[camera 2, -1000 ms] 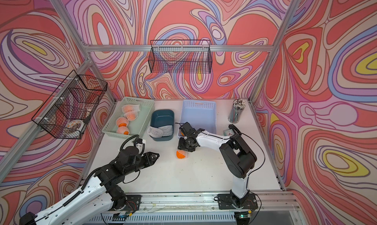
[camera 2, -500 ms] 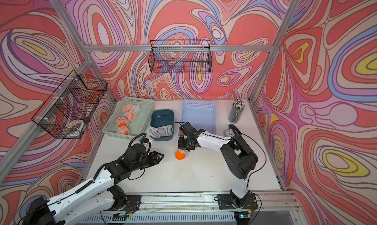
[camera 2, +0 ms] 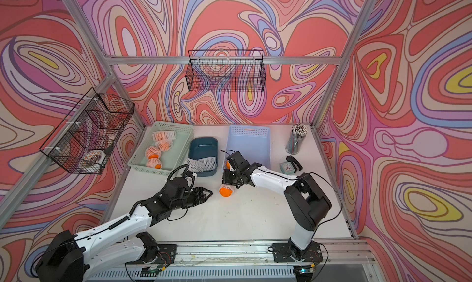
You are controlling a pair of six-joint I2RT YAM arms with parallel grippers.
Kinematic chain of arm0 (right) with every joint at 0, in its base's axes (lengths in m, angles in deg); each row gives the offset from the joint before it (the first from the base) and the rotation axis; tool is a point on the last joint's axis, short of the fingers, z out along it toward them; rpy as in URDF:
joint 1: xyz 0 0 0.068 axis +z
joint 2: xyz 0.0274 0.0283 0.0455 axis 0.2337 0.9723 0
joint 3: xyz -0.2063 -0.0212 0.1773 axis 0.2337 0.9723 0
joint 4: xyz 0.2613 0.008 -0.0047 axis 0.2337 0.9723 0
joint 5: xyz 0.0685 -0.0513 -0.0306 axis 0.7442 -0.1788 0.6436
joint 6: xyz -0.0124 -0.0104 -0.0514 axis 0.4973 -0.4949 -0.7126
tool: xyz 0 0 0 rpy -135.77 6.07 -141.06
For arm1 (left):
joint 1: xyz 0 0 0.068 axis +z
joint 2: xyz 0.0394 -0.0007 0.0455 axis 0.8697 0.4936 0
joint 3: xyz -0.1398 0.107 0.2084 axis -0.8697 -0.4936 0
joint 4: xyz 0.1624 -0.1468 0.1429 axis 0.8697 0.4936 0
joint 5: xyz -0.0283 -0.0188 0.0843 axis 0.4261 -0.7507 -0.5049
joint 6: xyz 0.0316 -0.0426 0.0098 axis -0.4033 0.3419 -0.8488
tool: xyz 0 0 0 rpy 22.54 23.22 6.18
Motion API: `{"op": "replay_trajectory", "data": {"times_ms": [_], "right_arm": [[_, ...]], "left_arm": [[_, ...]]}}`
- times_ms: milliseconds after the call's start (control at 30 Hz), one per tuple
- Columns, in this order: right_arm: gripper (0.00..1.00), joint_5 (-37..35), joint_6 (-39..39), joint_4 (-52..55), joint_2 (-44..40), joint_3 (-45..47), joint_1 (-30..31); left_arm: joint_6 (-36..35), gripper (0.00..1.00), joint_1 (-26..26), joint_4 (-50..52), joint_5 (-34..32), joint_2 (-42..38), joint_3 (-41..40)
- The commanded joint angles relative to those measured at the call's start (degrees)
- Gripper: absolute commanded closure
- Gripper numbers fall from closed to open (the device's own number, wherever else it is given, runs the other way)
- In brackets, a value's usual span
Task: Remove foam nets from oranges
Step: Remove the foam net from the orange.
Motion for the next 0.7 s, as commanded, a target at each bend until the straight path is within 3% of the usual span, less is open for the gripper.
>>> {"op": "replay_trajectory", "data": {"times_ms": [0, 233, 667], "right_arm": [[0.99, 0.35, -0.33, -2.77, -1.38, 1.85, 0.36], [1.0, 1.95, -0.38, -9.11, -3.33, 5.99, 0.53], [1.0, 5.17, -4.5, -20.38, -10.39, 15.68, 1.23]], "left_arm": [[1.32, 0.46, 0.0, -2.76, 1.52, 0.64, 0.56], [5.21, 0.35, -0.02, -9.02, 0.29, 2.91, -2.57], [11.22, 0.3, 0.88, -19.25, 1.33, 12.1, -0.01]]}}
